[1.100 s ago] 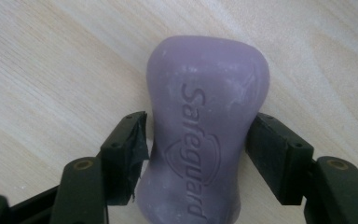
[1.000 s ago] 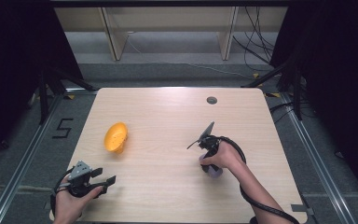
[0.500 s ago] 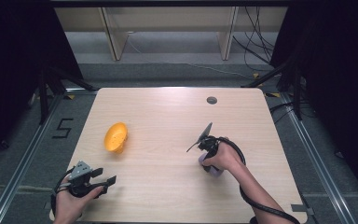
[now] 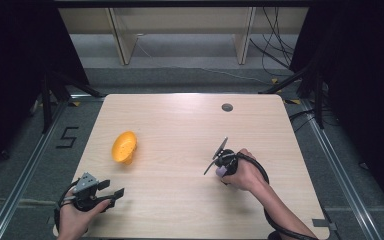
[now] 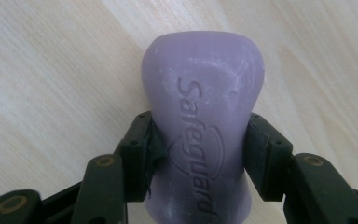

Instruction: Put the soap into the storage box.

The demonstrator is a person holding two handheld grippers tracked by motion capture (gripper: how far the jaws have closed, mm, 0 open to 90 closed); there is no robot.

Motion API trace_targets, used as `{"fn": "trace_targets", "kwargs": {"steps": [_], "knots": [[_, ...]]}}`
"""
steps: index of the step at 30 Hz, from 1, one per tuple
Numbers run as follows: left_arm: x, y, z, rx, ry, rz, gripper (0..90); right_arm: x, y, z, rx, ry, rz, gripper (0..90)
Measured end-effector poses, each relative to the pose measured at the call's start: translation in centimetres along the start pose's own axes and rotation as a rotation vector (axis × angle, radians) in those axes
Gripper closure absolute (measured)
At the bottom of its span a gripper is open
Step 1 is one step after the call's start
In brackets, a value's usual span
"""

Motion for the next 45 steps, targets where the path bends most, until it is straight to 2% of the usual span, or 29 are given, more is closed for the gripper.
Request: {"fn": "trace_targets", "kwargs": {"steps": [1,3,6,7,8,9,10,13,16,18,19,20,21,23,24,25,27,28,29,30,35,38,39,40,41,44,45], "knots": [[0.0,0.0,0.0,0.000,0.000,0.000,30.8,0.0,0.0,0.0,0.000,0.000,0.000,49.9],[0.0,0.0,0.0,0.001,-0.001,-0.001,30.9,-0.4,-0.2,-0.7,-0.033,0.033,-0.029,50.0],[0.0,0.1,0.0,0.000,-0.002,-0.009,30.9,-0.7,-0.5,-1.2,-0.043,0.059,-0.033,49.9],[0.0,0.1,0.0,0.002,-0.002,-0.008,30.9,-1.0,-0.6,-1.7,-0.076,0.082,-0.059,49.9],[0.0,0.1,0.0,0.002,-0.002,-0.008,30.9,-1.0,-0.6,-1.7,-0.076,0.082,-0.059,49.9],[0.0,0.0,0.0,0.002,0.000,0.000,30.9,-1.2,-0.8,-2.0,-0.103,0.112,-0.095,49.9],[0.0,0.0,0.0,-0.001,0.000,-0.001,30.9,-1.5,-0.8,-2.2,-0.124,0.117,-0.095,49.9],[0.0,0.0,-0.1,0.003,0.005,0.002,31.1,-1.7,-0.9,-2.4,-0.150,0.143,-0.128,49.9],[0.0,0.1,0.0,0.002,0.006,-0.013,31.2,-2.3,-1.2,-2.9,-0.215,0.198,-0.183,49.9],[0.0,0.1,0.0,0.001,0.006,-0.013,31.3,-2.5,-1.4,-3.1,-0.226,0.210,-0.184,49.9],[0.0,0.1,0.0,0.001,0.007,-0.013,31.3,-2.7,-1.5,-3.3,-0.262,0.241,-0.207,50.0],[0.0,0.1,0.0,0.003,0.007,-0.014,31.3,-2.7,-1.5,-3.3,-0.262,0.241,-0.207,50.0],[0.1,0.1,-0.1,0.002,0.008,0.004,31.3,-3.0,-1.8,-3.6,-0.282,0.272,-0.223,49.9],[0.1,0.1,-0.1,0.002,0.009,0.004,31.3,-3.1,-2.0,-3.7,-0.293,0.288,-0.228,50.0],[0.1,0.2,0.0,-0.001,0.010,-0.011,31.3,-3.4,-2.3,-4.0,-0.336,0.315,-0.251,50.0],[0.1,0.2,0.0,0.004,0.015,-0.012,31.4,-3.5,-2.4,-4.2,-0.346,0.333,-0.259,49.9],[0.1,0.2,-0.1,0.010,0.010,-0.011,31.3,-3.7,-2.7,-4.3,-0.358,0.346,-0.244,49.9],[0.1,0.2,-0.1,0.002,0.015,-0.001,31.3,-3.9,-2.9,-4.5,-0.373,0.365,-0.256,50.0],[0.2,0.3,0.0,-0.002,0.023,-0.011,31.4,-4.1,-3.1,-4.9,-0.423,0.406,-0.295,50.0],[0.2,0.3,0.0,-0.002,0.023,-0.011,31.5,-4.2,-3.2,-5.1,-0.447,0.420,-0.317,49.9],[0.4,0.5,0.0,-0.007,0.023,-0.005,31.5,-4.8,-4.0,-6.0,-0.544,0.487,-0.370,50.0],[0.5,0.7,0.0,-0.017,0.034,-0.003,31.5,-5.1,-4.6,-6.2,-0.573,0.504,-0.381,50.0],[0.5,0.7,0.1,-0.025,0.034,0.001,31.5,-4.9,-4.4,-6.4,-0.596,0.525,-0.447,50.0],[0.6,0.7,0.0,-0.025,0.036,0.000,31.5,-4.9,-4.4,-6.4,-0.596,0.525,-0.447,50.0],[0.6,0.8,0.0,-0.019,0.035,-0.010,31.5,-5.1,-4.7,-6.5,-0.619,0.531,-0.454,50.0],[0.9,1.0,0.0,-0.046,0.052,-0.028,31.5,-5.3,-5.0,-6.6,-0.627,0.544,-0.441,50.0],[1.3,1.0,-0.2,-0.069,0.066,-0.046,31.6,-5.2,-4.8,-6.7,-0.648,0.552,-0.486,49.9]]}}
Point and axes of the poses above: each handheld gripper's, and its own axes: z roughly forward along the jaws, x roughly out of its top, y roughly to its right, the point moved 4 cm from there along z, roughly forward along the jaws, and after that the axes turned 4 degrees about z, right-handed, at the moved point
